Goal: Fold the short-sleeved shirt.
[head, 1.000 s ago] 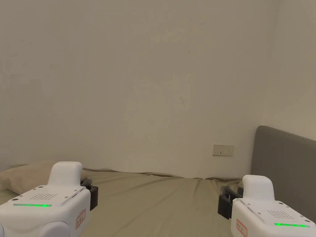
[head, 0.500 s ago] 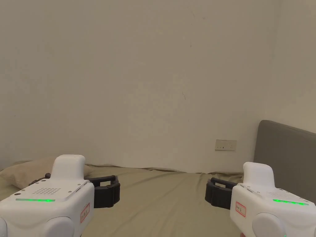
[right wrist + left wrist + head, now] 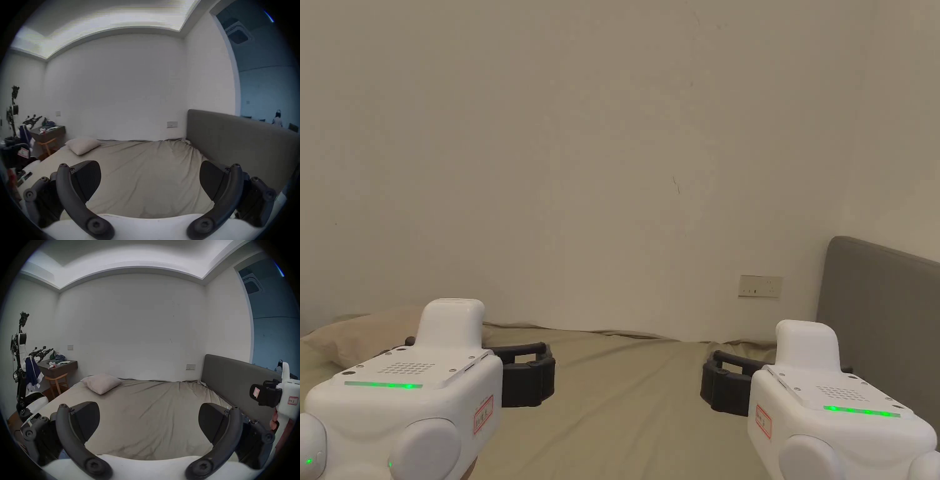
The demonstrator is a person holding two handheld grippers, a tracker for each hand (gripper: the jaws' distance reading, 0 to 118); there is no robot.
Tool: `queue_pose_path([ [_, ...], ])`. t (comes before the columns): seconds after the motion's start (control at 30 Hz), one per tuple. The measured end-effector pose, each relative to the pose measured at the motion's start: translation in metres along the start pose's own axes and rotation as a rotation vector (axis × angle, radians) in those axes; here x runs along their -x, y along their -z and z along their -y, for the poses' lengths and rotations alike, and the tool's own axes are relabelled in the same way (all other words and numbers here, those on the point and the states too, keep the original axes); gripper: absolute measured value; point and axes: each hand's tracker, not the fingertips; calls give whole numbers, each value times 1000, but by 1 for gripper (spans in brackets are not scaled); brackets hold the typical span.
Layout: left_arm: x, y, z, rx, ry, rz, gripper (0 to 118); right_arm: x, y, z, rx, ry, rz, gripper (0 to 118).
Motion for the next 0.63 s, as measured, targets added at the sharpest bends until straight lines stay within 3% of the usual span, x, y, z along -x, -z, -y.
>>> queue_pose_path([
  [0.63, -4, -7, -2, 12, -1, 34, 118, 5, -2, 1, 1, -17, -19, 118],
])
